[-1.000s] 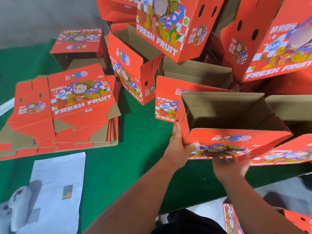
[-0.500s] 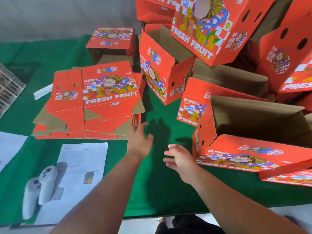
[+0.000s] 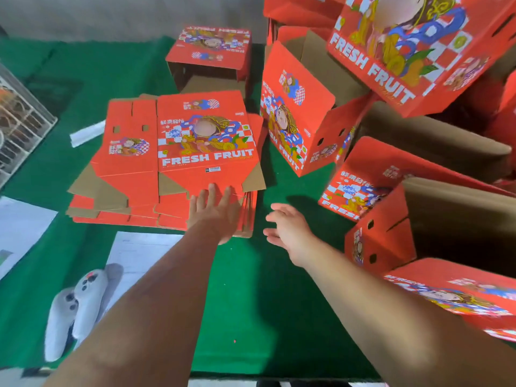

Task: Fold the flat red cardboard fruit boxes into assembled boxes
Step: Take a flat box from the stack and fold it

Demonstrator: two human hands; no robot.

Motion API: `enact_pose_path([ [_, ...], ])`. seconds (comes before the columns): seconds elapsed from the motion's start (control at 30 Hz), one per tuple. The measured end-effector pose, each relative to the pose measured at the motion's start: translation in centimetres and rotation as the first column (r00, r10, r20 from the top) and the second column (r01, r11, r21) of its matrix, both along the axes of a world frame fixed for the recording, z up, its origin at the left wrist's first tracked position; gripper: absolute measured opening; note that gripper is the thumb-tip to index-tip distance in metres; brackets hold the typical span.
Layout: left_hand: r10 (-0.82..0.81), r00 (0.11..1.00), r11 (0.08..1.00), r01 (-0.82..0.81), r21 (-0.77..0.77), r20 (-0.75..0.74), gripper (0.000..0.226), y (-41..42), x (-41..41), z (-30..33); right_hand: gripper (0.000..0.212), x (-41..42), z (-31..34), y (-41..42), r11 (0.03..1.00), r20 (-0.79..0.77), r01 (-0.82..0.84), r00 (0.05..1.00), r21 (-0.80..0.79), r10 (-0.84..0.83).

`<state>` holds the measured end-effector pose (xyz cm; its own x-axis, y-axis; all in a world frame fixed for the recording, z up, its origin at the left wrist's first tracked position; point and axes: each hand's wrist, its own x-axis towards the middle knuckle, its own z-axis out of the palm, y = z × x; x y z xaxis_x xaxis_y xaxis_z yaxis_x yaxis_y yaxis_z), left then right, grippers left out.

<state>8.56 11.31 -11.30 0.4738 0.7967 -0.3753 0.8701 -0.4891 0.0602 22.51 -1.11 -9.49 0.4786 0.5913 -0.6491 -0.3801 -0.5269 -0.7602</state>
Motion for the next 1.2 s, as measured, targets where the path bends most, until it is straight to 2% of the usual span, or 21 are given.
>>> enact_pose_path([
  [0.1,-0.078,0.996,0.995,0.080,0.066,-0.039,0.072,-1.1,-0.1,-0.2,0.027,0.2,-0.4,1.4,1.000,-0.003,0.017,1.000,-0.004,-0.017],
  [0.2,-0.261,0.965,0.963,0.262,0.063,-0.022,0.090,-4.2,-0.2,-1.0,0.034,0.5,-1.3,2.6,0.997,0.003,0.076,0.997,-0.014,-0.076],
  [0.3,-0.358,0.919,0.928,0.370,-0.049,0.164,0.095,-7.6,-1.3,-2.7,0.081,1.2,-2.5,2.4,0.987,0.136,0.102,0.987,-0.127,-0.084],
  [0.37,-0.305,0.868,0.901,0.397,-0.177,0.391,0.090,-8.8,-2.8,-3.2,0.096,1.8,-3.2,1.3,0.963,0.225,0.078,0.974,-0.257,-0.019],
  [0.43,-0.115,0.754,0.931,0.309,-0.194,0.646,0.070,-9.3,-4.9,-2.7,0.088,2.6,-3.9,0.3,0.937,0.220,0.062,0.975,-0.344,0.017],
  [0.47,-0.041,0.675,0.976,0.183,-0.113,0.736,0.058,-9.1,-5.9,-2.6,0.081,3.0,-4.1,0.2,0.935,0.190,0.070,0.982,-0.348,-0.002],
  [0.5,0.004,0.635,1.000,-0.010,0.002,0.773,0.049,-8.6,-6.9,-2.4,0.074,3.3,-4.2,0.1,0.939,0.165,0.086,0.986,-0.333,-0.031],
  [0.53,0.080,0.640,0.968,-0.234,0.095,0.764,0.048,-8.0,-7.8,-2.2,0.066,3.6,-4.3,0.2,0.947,0.149,0.107,0.987,-0.304,-0.064],
  [0.57,0.238,0.634,0.882,-0.459,0.110,0.736,0.055,-7.4,-8.8,-2.0,0.056,4.0,-4.4,0.2,0.957,0.132,0.124,0.987,-0.263,-0.092],
  [0.6,0.441,0.576,0.776,-0.631,0.031,0.688,0.069,-6.7,-9.8,-1.6,0.044,4.2,-4.3,0.0,0.967,0.114,0.131,0.988,-0.218,-0.108],
  [0.63,0.612,0.490,0.678,-0.729,-0.092,0.620,0.082,-6.2,-10.7,-1.3,0.033,4.3,-4.2,-0.3,0.976,0.101,0.134,0.988,-0.174,-0.118],
  [0.67,0.715,0.413,0.610,-0.762,-0.217,0.564,0.093,-5.7,-11.7,-1.1,0.027,4.3,-4.1,-0.7,0.981,0.091,0.140,0.987,-0.136,-0.129],
  [0.73,0.776,0.326,0.569,-0.731,-0.376,0.541,0.100,-5.1,-12.9,-0.9,0.033,4.0,-3.5,-1.8,0.986,0.116,0.140,0.985,-0.090,-0.129],
  [0.77,0.782,0.304,0.563,-0.720,-0.406,0.544,0.096,-5.0,-13.2,-0.8,0.038,3.8,-3.1,-2.3,0.989,0.172,0.130,0.978,-0.076,-0.116],
  [0.83,0.785,0.268,0.555,-0.705,-0.441,0.558,0.068,-5.2,-13.1,-0.4,0.045,3.6,-2.6,-3.4,0.994,0.330,0.087,0.942,-0.067,-0.060],
  [0.87,0.790,0.220,0.543,-0.686,-0.485,0.572,0.059,-5.4,-12.8,0.0,0.048,3.6,-2.3,-4.0,0.996,0.409,0.066,0.912,-0.066,-0.034],
  [0.93,0.787,0.039,0.511,-0.599,-0.616,0.616,0.057,-5.9,-12.3,0.7,0.052,3.9,-1.5,-5.3,0.997,0.530,0.058,0.847,-0.046,-0.025],
  [0.97,0.790,-0.019,0.498,-0.561,-0.661,0.612,0.055,-6.1,-12.3,1.0,0.052,4.0,-1.1,-5.9,0.998,0.567,0.062,0.823,-0.032,-0.033],
  [1.07,0.835,-0.107,0.418,-0.513,-0.750,0.539,0.030,-7.0,-13.3,1.3,0.050,3.9,0.8,-7.1,0.997,0.640,0.068,0.765,0.033,-0.073],
  [1.13,0.852,-0.125,0.390,-0.495,-0.776,0.508,0.019,-7.7,-13.8,1.8,0.045,3.7,1.9,-7.6,0.997,0.657,0.046,0.750,0.062,-0.076],
  [1.2,0.828,0.031,0.503,-0.482,-0.718,0.560,0.013,-8.3,-14.0,2.5,0.044,3.8,2.9,-8.1,0.999,0.666,0.024,0.745,0.022,-0.032],
])
